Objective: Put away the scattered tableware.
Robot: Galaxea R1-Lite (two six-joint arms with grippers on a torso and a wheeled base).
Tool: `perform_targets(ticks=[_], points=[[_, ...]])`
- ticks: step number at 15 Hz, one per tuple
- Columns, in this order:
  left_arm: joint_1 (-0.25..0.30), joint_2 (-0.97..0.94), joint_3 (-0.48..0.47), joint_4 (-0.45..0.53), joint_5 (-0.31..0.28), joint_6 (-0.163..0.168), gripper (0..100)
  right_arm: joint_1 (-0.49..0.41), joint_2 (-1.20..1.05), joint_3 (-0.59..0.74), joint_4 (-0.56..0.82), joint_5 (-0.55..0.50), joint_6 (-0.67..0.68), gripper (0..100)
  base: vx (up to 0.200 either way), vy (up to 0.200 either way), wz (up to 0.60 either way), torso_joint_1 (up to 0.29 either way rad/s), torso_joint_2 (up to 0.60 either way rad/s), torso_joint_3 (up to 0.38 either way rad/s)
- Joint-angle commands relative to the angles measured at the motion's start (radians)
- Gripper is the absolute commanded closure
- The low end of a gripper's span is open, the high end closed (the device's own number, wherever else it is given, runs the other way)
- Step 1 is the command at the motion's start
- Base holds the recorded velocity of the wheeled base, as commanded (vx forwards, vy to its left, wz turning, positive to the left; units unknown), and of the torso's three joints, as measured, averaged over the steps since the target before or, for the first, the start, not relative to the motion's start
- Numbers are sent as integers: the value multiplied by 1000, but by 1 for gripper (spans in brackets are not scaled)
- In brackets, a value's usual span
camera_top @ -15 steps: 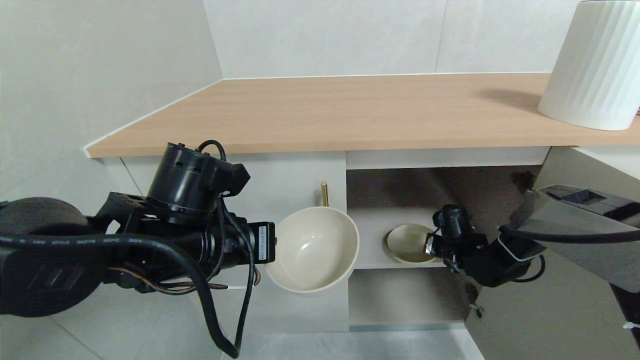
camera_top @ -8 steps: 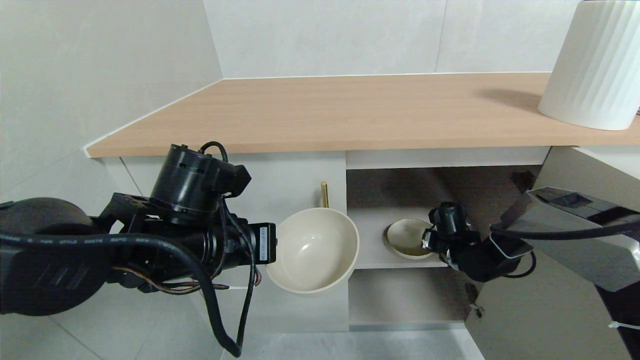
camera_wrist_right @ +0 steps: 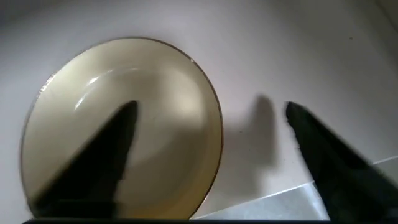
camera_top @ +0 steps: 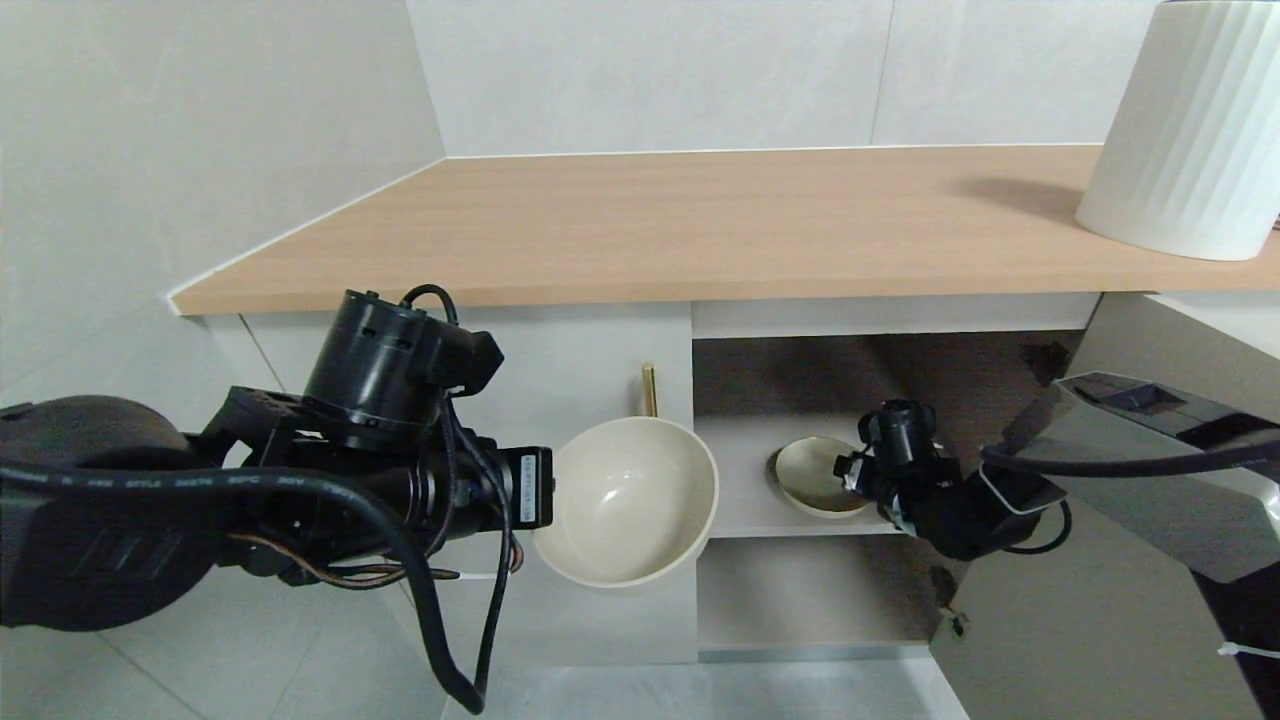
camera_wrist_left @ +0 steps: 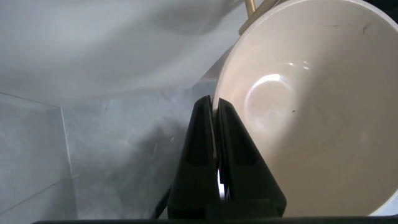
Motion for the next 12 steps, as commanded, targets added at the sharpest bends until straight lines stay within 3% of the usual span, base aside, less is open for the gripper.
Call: perform_targets(ticks=[1, 4, 5, 6, 7, 9, 12], points=[[-10, 9, 1, 1, 3, 3, 100, 5, -82, 62, 6, 10, 3, 0, 0, 0, 0, 0, 0, 0], [-43, 20, 31, 16, 11, 83, 100, 51, -266, 212, 22, 148, -6, 0, 0, 0, 0, 0, 0, 0], [-64, 49, 54, 27, 12, 124, 100, 79, -365, 263, 100, 242, -18, 0, 0, 0, 0, 0, 0, 0], [-86, 86, 61, 29, 32, 141, 100, 102, -450, 278, 210, 295, -34, 0, 0, 0, 0, 0, 0, 0], [-95, 103, 61, 29, 46, 141, 100, 113, -484, 281, 255, 311, -41, 0, 0, 0, 0, 0, 0, 0], [-141, 198, 58, 27, 149, 165, 100, 186, -636, 283, 453, 364, -74, 0, 0, 0, 0, 0, 0, 0], [-185, 268, 47, 19, 186, 170, 100, 277, -690, 316, 523, 364, -121, 0, 0, 0, 0, 0, 0, 0]])
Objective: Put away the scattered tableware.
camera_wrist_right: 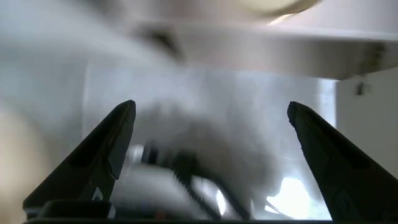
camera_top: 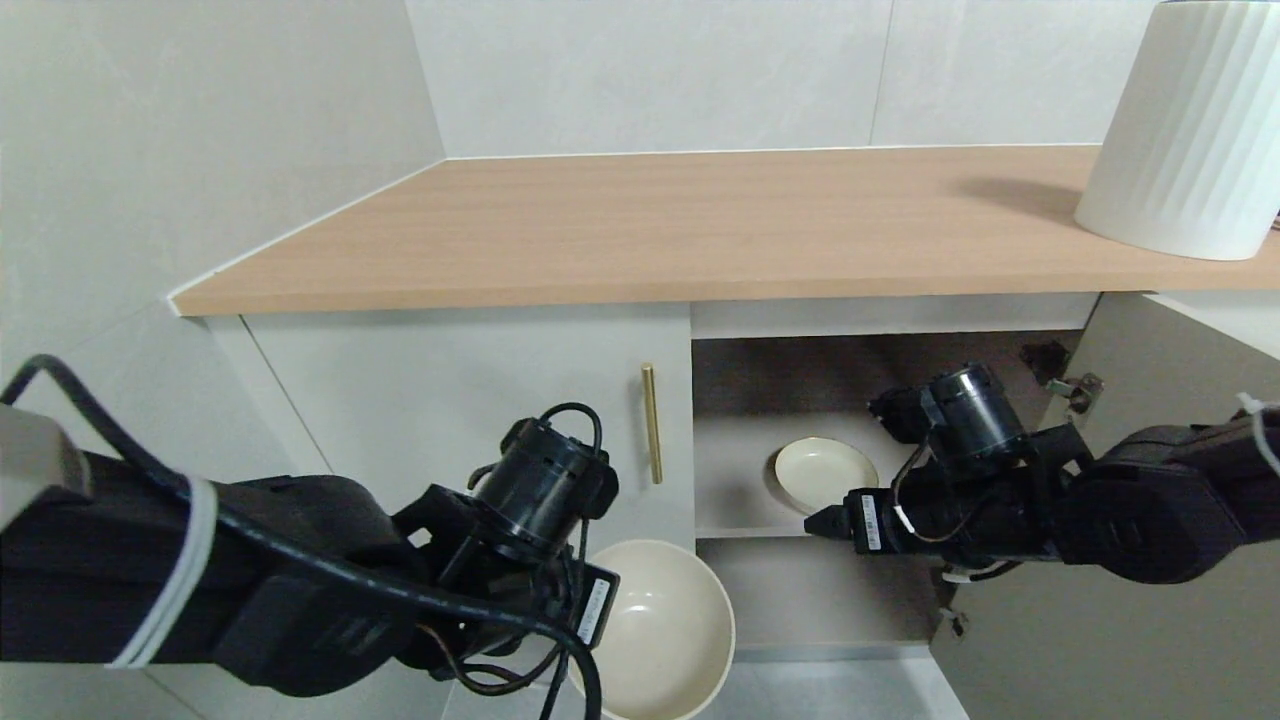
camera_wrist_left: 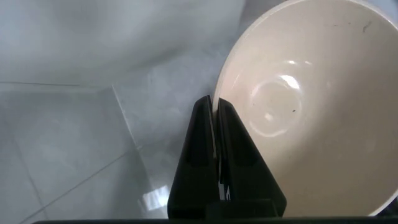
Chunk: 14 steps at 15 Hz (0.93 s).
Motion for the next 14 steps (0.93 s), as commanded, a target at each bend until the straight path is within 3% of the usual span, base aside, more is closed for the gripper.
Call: perform_targets(ticks=[1, 4, 14], points=[[-32, 75, -11, -3, 4, 0, 100, 75, -98, 33, 7, 3, -12, 0, 0, 0, 0, 0, 0, 0], [-71, 98, -40, -31, 5, -1, 100, 162, -64, 58, 9, 3, -12, 0, 0, 0, 0, 0, 0, 0], [-109, 94, -41, -114, 27, -12, 100, 182, 76, 48, 1, -2, -6, 0, 0, 0, 0, 0, 0, 0]])
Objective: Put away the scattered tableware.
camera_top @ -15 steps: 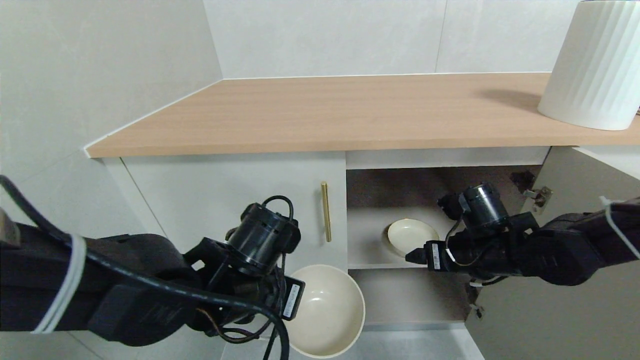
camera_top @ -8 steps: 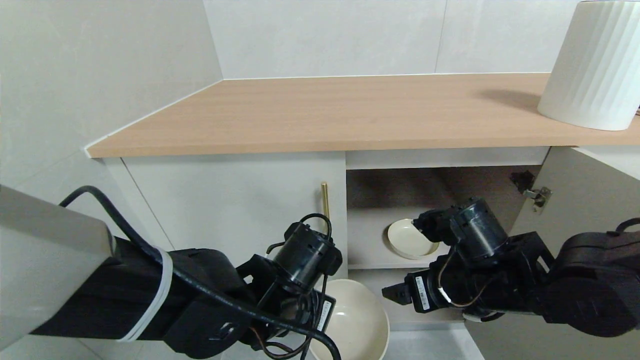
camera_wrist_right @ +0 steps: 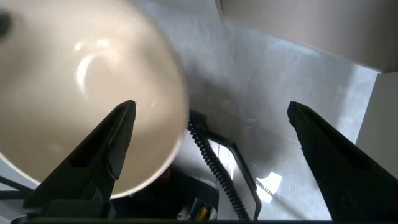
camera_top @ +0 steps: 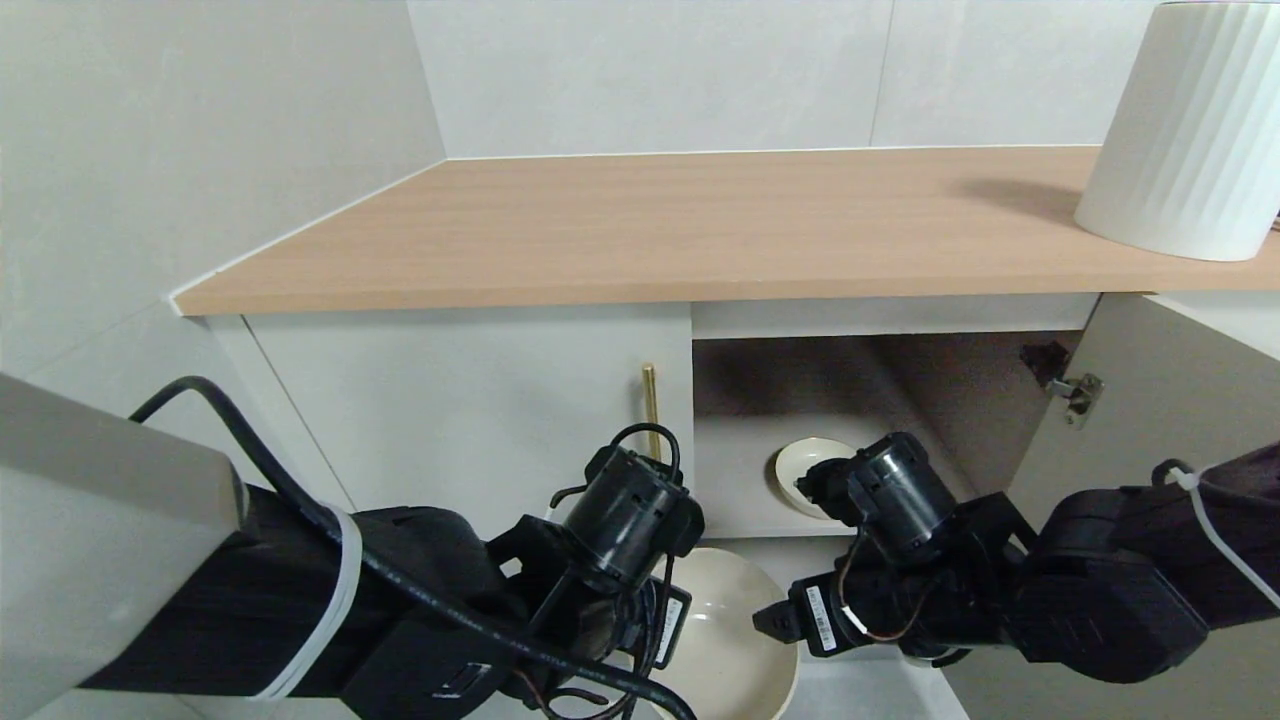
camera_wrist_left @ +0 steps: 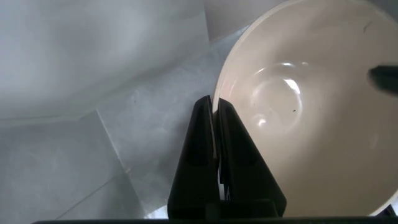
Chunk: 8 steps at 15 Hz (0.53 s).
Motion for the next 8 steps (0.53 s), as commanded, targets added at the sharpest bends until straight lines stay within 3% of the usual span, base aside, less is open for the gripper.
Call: perform_targets(ticks=[1, 5, 6, 8], points=[[-3, -10, 4, -2, 1, -1, 100, 0, 27, -2, -4, -1, 0, 0, 0, 0, 0, 0, 0, 0], [-12, -18, 7, -2, 6, -1, 100, 0, 38, -1, -21, -3, 2, 0, 0, 0, 0, 0, 0, 0], [-14, -15, 6, -2, 6, -1, 100, 0, 36, -1, -21, -3, 3, 100, 0, 0, 0, 0, 0, 0], [-15, -12, 7, 1, 4, -1, 100, 0, 34, -1, -21, -3, 3, 100, 0, 0, 0, 0, 0, 0]])
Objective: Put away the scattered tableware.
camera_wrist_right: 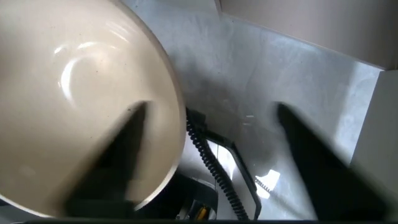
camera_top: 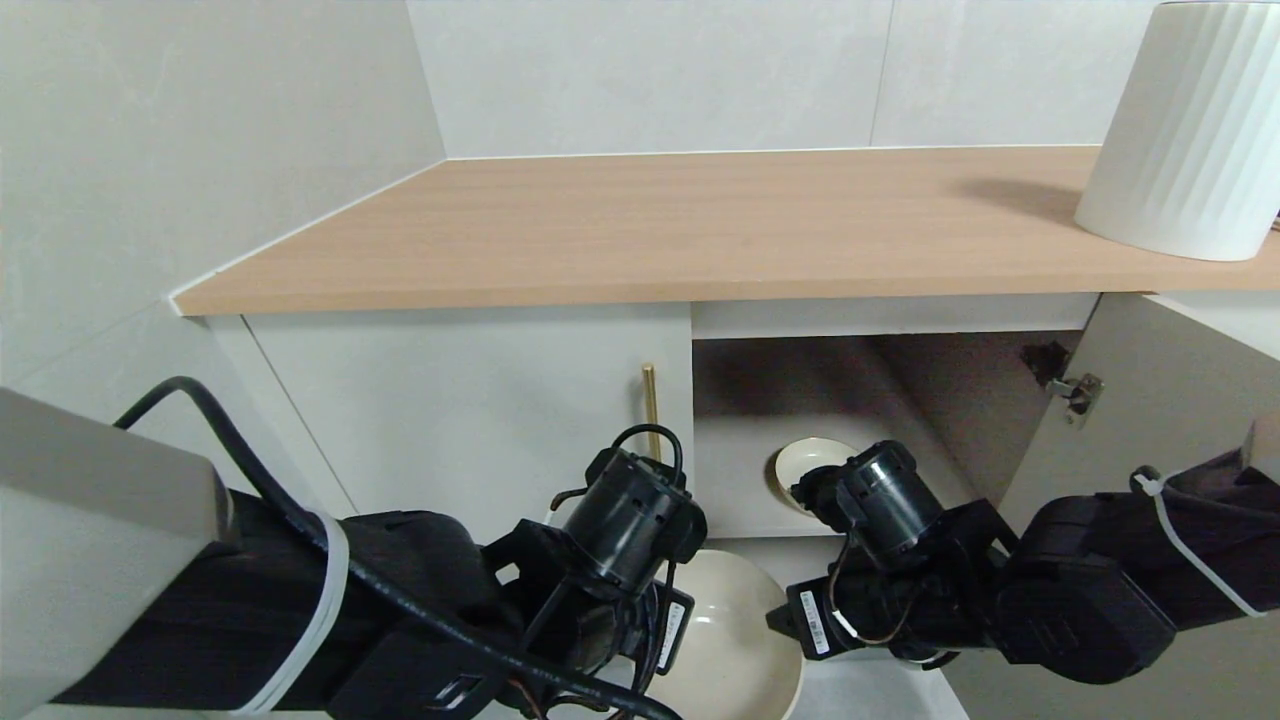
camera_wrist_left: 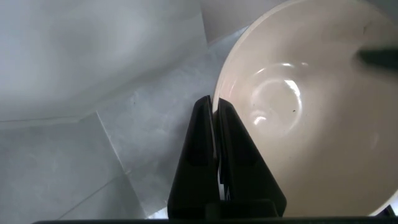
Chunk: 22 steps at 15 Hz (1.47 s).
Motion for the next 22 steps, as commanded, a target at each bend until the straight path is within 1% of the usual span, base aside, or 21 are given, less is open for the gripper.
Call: perform_targets(ticks=[1, 10, 11, 16, 18, 19, 22], points=[[-1, 2, 1, 0, 1, 1, 100, 0, 4, 2, 0, 0, -1, 100, 0, 0, 0, 0, 0, 0], [-1, 3, 6, 0, 1, 1, 100, 0, 5, 2, 0, 0, -1, 100, 0, 0, 0, 0, 0, 0], [-1, 3, 6, 0, 1, 1, 0, 0, 5, 3, 0, 0, -1, 100, 0, 0, 0, 0, 0, 0], [-1, -5, 6, -1, 2, -2, 0, -7, 7, 3, 1, -5, 4, 100, 0, 0, 0, 0, 0, 0], [4, -6, 6, -1, 18, -2, 0, -63, 14, -8, 0, -19, 14, 100, 0, 0, 0, 0, 0, 0], [4, -9, 6, -1, 18, -5, 0, -96, 21, -17, 0, -28, 44, 100, 0, 0, 0, 0, 0, 0], [5, -26, 5, -3, 18, -14, 0, -238, 45, -80, 1, -65, 134, 100, 0, 0, 0, 0, 0, 0]])
